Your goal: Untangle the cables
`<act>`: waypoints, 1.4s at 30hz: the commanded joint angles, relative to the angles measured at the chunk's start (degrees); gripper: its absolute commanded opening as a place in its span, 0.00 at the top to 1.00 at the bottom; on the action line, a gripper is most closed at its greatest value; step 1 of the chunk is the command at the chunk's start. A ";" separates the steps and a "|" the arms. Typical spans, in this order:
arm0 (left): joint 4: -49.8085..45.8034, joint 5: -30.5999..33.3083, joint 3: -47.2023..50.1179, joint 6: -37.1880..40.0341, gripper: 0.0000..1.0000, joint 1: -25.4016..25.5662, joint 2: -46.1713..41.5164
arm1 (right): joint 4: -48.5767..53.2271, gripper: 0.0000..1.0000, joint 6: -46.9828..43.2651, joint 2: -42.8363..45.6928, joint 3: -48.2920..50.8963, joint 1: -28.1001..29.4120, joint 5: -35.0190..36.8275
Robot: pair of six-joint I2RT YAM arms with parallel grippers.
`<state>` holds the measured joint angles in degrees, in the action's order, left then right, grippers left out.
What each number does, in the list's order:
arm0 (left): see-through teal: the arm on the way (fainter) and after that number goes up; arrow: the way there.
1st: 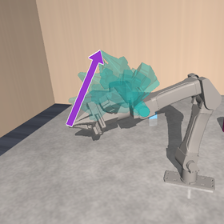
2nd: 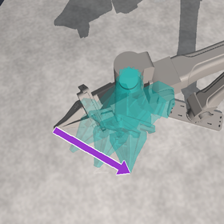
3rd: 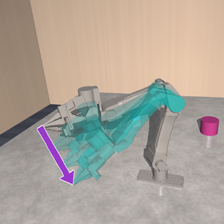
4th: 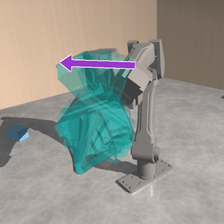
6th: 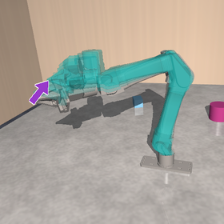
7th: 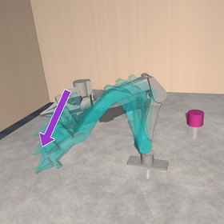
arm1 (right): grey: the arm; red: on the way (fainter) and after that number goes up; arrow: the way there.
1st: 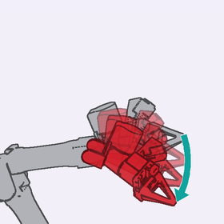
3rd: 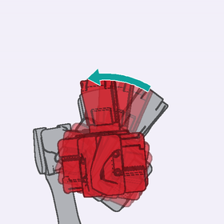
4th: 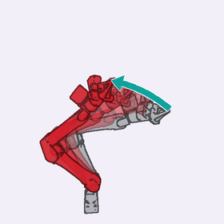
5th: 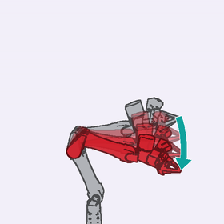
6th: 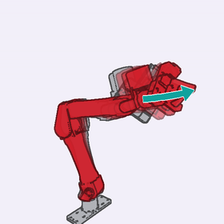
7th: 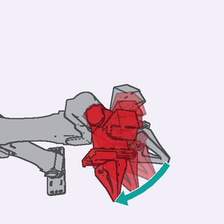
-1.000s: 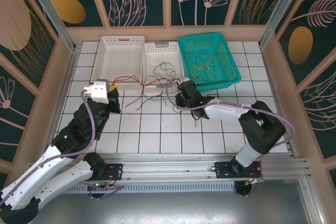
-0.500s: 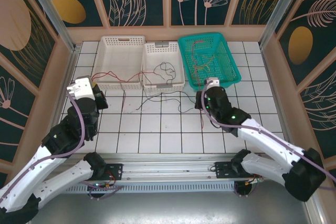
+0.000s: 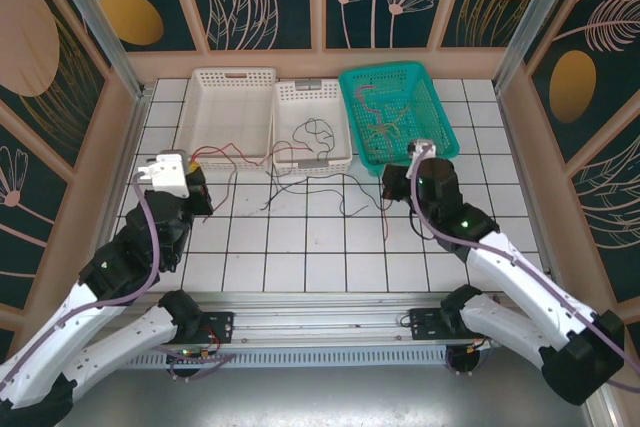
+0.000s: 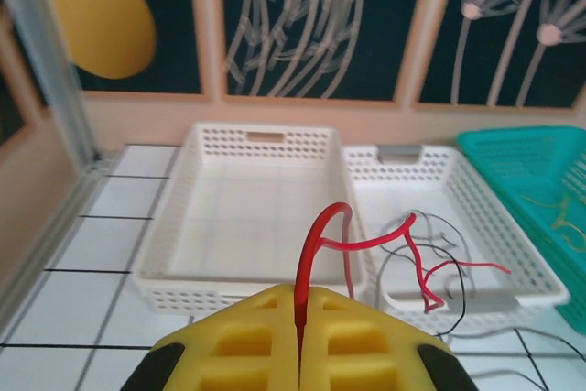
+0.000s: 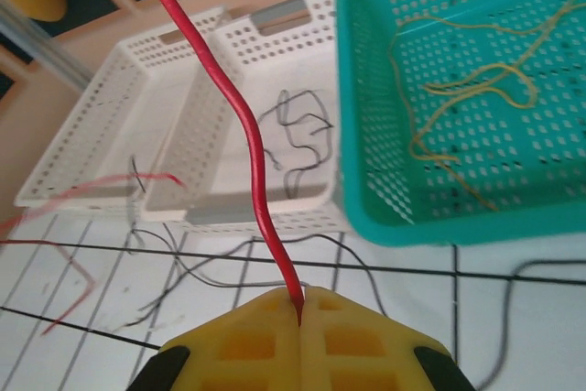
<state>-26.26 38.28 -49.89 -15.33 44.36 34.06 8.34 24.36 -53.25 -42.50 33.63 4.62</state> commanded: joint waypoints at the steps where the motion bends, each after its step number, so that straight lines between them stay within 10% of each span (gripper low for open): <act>1: 2.68 -9.16 1.79 2.21 1.00 -0.14 0.75 | -6.85 1.00 -0.49 -5.21 -6.49 0.24 -5.63; 19: 6.66 -24.03 9.46 2.38 1.00 -0.18 -1.25 | -18.64 1.00 0.49 -46.95 -45.17 3.73 -18.50; 36: 8.16 -25.76 10.34 2.48 1.00 -0.22 0.98 | -0.56 1.00 -1.72 -90.87 -100.21 7.55 -27.63; 42: 8.29 -25.54 10.51 2.50 1.00 -0.23 0.54 | -0.16 1.00 -0.71 -96.51 -101.82 7.59 -26.86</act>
<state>-19.88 13.26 -40.01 -13.10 44.36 35.11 6.61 23.94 -148.05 -143.09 41.23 -21.19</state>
